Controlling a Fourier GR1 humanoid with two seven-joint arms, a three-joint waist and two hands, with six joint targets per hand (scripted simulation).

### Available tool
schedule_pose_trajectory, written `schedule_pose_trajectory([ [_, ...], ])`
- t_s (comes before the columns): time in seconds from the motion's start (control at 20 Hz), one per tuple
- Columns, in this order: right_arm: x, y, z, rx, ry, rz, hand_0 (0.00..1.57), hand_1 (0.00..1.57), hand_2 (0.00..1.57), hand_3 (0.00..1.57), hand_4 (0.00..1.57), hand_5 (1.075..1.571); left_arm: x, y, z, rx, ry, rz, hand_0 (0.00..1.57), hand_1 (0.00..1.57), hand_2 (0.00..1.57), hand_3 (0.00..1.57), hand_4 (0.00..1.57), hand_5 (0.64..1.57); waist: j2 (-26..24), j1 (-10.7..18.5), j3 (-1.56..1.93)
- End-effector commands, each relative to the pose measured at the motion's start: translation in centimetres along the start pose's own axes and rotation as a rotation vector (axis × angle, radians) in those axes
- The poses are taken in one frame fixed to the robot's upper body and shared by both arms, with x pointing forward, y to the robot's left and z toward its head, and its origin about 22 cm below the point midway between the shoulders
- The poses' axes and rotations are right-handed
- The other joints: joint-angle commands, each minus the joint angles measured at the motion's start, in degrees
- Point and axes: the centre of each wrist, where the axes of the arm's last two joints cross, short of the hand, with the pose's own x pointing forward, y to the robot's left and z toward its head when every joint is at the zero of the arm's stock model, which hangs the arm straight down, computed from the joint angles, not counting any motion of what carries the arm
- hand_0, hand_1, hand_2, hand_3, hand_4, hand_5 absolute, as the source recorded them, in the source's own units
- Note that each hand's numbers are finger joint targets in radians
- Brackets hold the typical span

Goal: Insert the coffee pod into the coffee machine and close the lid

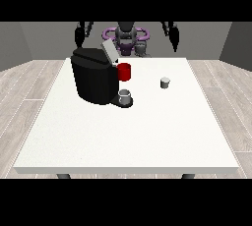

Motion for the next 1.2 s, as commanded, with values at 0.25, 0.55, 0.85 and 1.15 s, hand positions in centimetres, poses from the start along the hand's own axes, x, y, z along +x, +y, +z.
schedule_pose_trajectory([
  [0.25,-3.3,0.8,2.7,0.056,0.087,-0.014,0.00,0.00,0.00,0.00,0.13,1.571,-1.6,1.1,0.4,-0.065,-0.163,0.116,0.00,0.00,0.00,0.00,0.27,1.571,0.1,-1.5,-0.49],
  [0.55,-3.4,0.5,1.7,-0.155,-0.024,-0.080,0.00,0.00,0.00,0.00,0.14,1.571,0.7,2.1,-1.5,-0.100,-0.190,-0.025,0.00,0.00,0.00,0.00,0.31,1.571,0.7,-2.1,-0.45],
  [0.85,0.3,1.6,0.3,-0.099,-0.045,-0.072,0.00,0.00,0.00,0.00,0.18,1.571,0.8,6.0,-3.9,-0.077,-0.106,-0.159,0.00,0.00,0.00,0.00,0.00,1.571,1.4,-5.5,-0.49],
  [1.15,0.5,3.2,-1.1,-0.055,-0.131,-0.097,0.00,0.00,0.00,0.00,0.19,1.571,3.5,6.2,-8.2,-0.069,-0.048,-0.170,0.00,0.00,0.00,0.00,0.00,1.571,7.1,-8.1,-0.46],
])
